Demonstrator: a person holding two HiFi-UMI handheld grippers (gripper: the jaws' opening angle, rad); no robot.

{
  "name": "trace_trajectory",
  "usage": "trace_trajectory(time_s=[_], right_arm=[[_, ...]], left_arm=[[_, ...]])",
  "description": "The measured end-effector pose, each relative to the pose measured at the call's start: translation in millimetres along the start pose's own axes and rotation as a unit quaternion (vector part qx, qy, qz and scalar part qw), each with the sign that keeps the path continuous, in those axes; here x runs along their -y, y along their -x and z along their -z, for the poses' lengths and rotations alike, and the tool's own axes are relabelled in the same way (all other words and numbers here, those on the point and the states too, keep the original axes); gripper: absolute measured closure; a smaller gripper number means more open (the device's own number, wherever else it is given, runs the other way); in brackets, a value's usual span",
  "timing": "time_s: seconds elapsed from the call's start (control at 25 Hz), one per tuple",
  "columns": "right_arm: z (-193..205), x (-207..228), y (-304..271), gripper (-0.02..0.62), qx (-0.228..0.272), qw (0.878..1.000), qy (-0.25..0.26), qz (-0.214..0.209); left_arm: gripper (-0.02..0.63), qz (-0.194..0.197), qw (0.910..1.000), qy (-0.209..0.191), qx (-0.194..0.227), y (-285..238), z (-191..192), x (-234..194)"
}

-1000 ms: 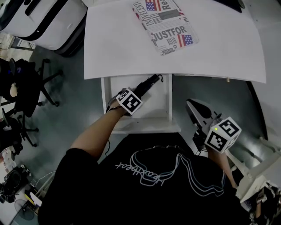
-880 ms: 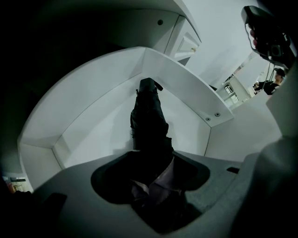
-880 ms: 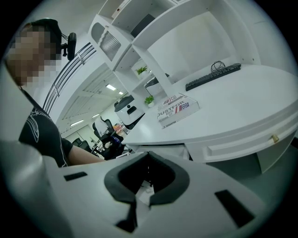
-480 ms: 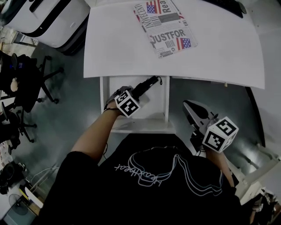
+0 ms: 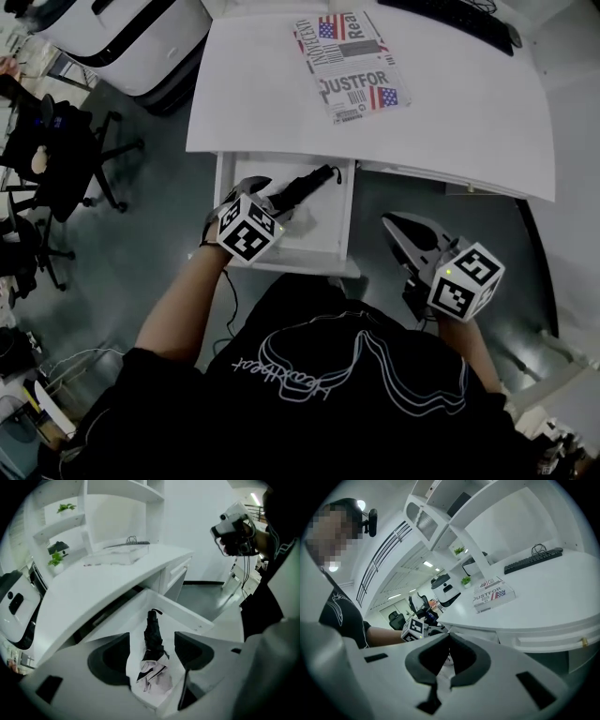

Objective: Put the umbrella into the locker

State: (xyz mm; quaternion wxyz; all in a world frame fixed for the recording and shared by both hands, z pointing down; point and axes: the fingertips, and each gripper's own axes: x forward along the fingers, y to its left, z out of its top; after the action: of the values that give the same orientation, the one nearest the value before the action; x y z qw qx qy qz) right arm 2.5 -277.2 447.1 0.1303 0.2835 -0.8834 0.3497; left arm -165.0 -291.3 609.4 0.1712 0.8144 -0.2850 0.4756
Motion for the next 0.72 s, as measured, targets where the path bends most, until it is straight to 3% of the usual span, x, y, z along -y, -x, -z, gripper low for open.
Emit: trace_trajectory(time_s=[0.12,0.24,0.36,0.4,0.44,0.56,0.64,0.72], right_arm=[[-5.6,-13.7,5.6,0.592,0.006,0.999,0.025,-0.019],[-13.1,-30.2,13.5,0.592,0.02,0.998,0.055,-0.037],[-21.6,-48.8,22.2,0.592,0.044,0.994,0.07,-0.066],[-24.4,-56.0,25.7,0.592,0.051,0.993,0.073,-0.075],[-27.1,-63.6,29.8,0.592,0.059,0.992,0.079,-0.083],[-35.6,-86.3,43.8,0.592,0.077,0.986,0.105,-0.1],[-41.9,-101.0,54.2,0.592,0.088,0.982,0.123,-0.109],[-48.8,-117.1,65.0,0.592,0.1,0.977,0.148,-0.112]], left_arm=[[0.393,-0.028,0.9973,0.034,0.059,44.8,-25.4,5.7],[0.471,-0.036,0.9839,0.09,0.15,96.2,-59.3,18.6],[0.494,-0.018,0.9524,0.169,0.253,145.0,-89.6,37.7],[0.528,-0.015,0.9416,0.187,0.28,160.3,-96.7,44.4],[0.562,-0.011,0.9314,0.2,0.304,175.3,-103.0,52.5],[0.583,0.022,0.9004,0.224,0.372,218.2,-120.3,85.7],[0.595,0.028,0.8886,0.222,0.4,243.5,-128.2,107.0],[0.6,0.015,0.8847,0.21,0.416,266.4,-134.6,122.6]])
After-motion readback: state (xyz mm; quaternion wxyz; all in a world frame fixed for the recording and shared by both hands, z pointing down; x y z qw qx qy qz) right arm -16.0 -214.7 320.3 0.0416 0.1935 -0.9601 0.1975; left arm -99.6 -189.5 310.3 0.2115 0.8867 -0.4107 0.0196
